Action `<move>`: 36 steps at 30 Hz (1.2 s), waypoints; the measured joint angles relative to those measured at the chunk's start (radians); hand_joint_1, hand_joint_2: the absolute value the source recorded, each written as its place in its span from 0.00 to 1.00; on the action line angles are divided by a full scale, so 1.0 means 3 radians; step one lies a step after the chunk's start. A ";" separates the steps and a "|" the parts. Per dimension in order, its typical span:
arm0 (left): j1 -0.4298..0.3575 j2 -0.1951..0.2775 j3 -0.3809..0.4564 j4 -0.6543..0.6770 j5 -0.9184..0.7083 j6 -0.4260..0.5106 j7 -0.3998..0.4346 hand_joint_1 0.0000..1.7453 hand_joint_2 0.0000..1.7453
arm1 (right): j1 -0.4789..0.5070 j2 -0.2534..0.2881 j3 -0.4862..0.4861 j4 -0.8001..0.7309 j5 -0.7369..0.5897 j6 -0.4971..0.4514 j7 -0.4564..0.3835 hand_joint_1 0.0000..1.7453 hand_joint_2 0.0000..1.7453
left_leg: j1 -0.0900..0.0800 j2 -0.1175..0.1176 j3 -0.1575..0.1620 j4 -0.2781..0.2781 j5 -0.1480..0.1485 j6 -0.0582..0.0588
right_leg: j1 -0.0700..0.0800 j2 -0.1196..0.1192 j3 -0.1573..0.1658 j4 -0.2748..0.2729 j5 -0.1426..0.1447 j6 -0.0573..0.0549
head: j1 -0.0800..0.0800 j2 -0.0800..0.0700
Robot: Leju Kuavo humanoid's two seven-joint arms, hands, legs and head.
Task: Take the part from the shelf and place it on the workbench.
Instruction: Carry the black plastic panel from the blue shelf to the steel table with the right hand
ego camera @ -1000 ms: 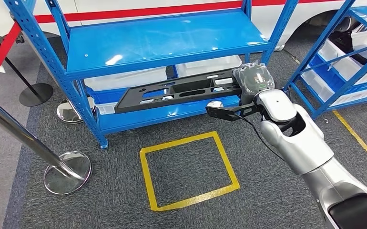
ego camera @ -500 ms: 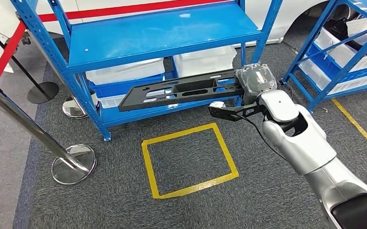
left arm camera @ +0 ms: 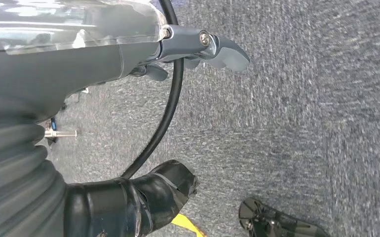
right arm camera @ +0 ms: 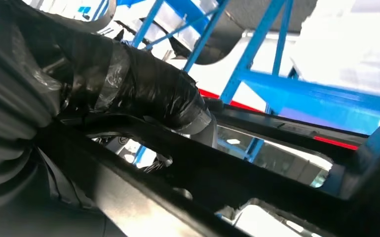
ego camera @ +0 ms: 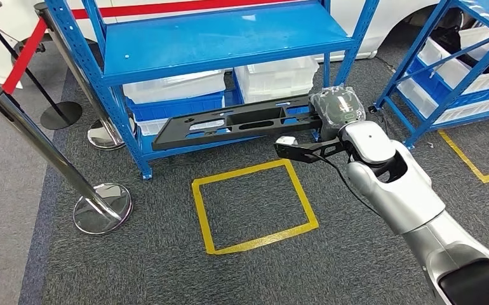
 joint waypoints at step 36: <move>-0.0013 0.0011 0.0020 -0.0010 0.0000 0.0003 0.0020 0.00 1.00 | 0.0064 -0.0011 0.0000 0.0019 -0.0034 0.0005 0.0035 1.00 1.00 | -0.0006 -0.0020 -0.0450 0.1067 -0.0514 -0.0069 | 0.0019 0.0258 0.0294 -0.0755 0.0403 -0.0152 | -0.0030 0.0000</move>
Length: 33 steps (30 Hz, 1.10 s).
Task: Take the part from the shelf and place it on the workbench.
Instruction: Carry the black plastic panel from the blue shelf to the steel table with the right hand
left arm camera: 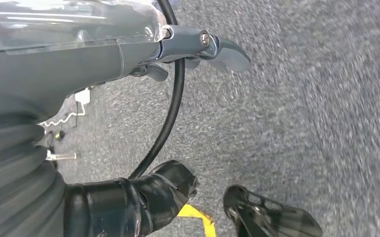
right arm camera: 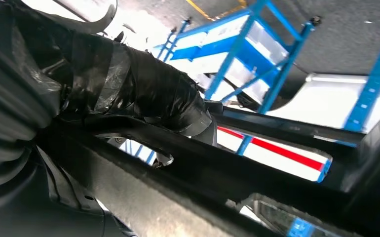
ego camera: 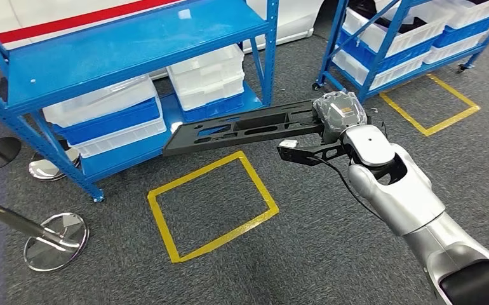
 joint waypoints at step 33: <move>-0.0019 -0.0010 0.0028 -0.0001 -0.0028 -0.0002 -0.0008 0.00 1.00 | 0.0070 0.0004 -0.0025 -0.0027 0.0180 -0.0107 0.0022 1.00 1.00 | -0.0011 0.0326 0.0542 -0.1355 0.0690 0.0087 | -0.0104 -0.0258 -0.0155 0.0553 -0.0375 0.0199 | 0.0005 0.0000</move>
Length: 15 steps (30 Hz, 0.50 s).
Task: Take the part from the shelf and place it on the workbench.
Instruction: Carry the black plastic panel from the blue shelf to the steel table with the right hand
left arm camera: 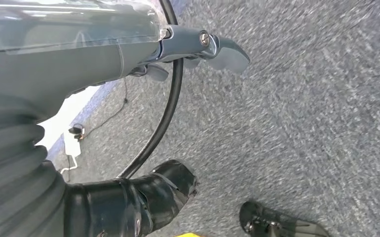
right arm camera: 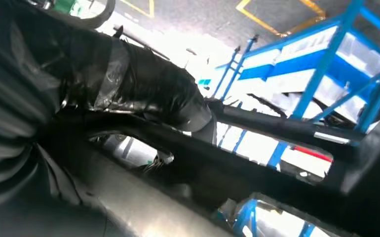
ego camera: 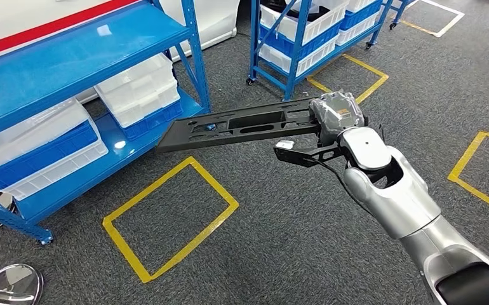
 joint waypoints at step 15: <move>0.0022 0.0001 0.0021 -0.0009 -0.0009 -0.0020 -0.0020 0.00 1.00 | 0.0007 0.0022 -0.0031 -0.0009 0.0050 0.0003 0.0007 1.00 1.00 | 0.0041 -0.0297 -0.0523 0.1371 -0.0787 -0.0155 | 0.0051 0.0198 0.0157 -0.0506 0.0297 -0.0180 | -0.0011 0.0000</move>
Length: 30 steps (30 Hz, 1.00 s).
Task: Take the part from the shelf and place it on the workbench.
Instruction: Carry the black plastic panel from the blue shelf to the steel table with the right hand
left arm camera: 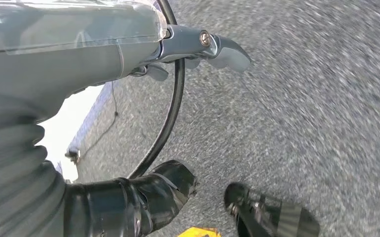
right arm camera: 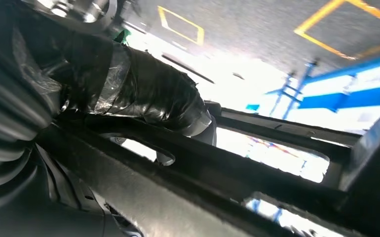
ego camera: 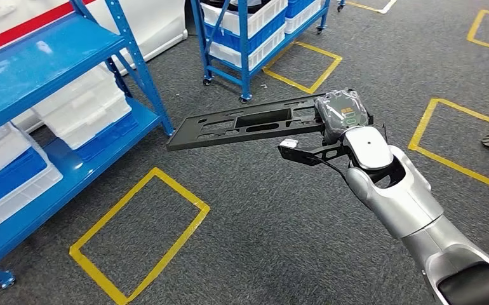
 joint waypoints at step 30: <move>-0.0016 -0.0012 0.0007 0.0000 0.0004 -0.0008 0.0008 0.00 1.00 | 0.0007 0.0030 -0.0083 -0.0005 0.0138 -0.0053 0.0039 1.00 1.00 | -0.0088 0.0185 0.0397 -0.1238 0.0770 0.0192 | 0.0034 -0.0220 0.0247 -0.0214 -0.0065 0.0125 | 0.0008 0.0000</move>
